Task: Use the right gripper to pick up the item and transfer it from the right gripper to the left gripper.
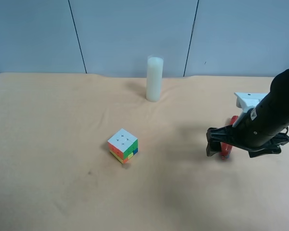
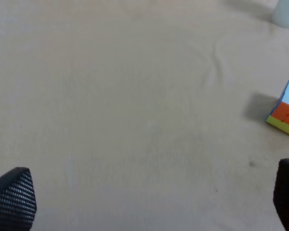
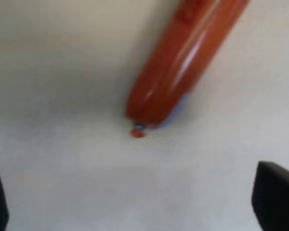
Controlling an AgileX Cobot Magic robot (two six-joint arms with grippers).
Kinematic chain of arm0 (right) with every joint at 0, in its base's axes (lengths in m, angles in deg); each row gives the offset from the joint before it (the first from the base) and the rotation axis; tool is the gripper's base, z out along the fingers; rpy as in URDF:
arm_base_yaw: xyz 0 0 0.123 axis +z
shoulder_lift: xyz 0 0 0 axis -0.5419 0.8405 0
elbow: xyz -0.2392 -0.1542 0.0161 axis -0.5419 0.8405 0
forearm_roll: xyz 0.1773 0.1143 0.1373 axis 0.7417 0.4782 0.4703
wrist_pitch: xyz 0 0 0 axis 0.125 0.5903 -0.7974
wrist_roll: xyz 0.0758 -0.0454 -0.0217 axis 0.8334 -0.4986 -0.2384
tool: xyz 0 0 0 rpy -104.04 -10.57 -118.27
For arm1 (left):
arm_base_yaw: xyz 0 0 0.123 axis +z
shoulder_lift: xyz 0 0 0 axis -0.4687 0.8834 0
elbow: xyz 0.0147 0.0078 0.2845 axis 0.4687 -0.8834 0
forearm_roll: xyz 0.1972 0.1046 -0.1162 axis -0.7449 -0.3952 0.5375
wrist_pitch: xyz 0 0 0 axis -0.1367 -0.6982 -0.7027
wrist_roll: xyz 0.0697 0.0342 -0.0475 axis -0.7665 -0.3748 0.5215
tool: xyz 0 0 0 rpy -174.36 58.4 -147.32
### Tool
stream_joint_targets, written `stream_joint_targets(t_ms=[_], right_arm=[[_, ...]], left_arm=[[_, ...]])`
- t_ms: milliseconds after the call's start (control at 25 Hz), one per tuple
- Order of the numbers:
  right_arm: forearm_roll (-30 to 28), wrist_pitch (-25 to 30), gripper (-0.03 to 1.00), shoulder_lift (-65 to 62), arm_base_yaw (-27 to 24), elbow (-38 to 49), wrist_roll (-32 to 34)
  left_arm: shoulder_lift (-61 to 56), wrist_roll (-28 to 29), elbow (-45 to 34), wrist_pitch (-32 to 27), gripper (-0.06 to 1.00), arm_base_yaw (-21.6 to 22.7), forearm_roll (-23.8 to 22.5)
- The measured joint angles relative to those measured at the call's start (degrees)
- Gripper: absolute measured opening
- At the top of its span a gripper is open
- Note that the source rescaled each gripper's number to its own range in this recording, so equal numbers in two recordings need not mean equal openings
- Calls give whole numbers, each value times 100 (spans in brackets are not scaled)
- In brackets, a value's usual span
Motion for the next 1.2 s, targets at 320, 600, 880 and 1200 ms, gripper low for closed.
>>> stream_joint_targets(t_ms=[320, 600, 880, 1200], right_arm=[[-533, -65, 100, 0, -191, 0, 298], [-547, -458, 100, 205, -270, 0, 341], [-547, -618, 100, 264, -375, 0, 341], [-542, -849, 100, 668, -445, 0, 341]], left_arm=[[0, 0, 0, 0, 100, 0, 0], [0, 0, 0, 0, 100, 0, 0], [0, 0, 0, 0, 100, 0, 0], [0, 0, 0, 0, 100, 0, 0]])
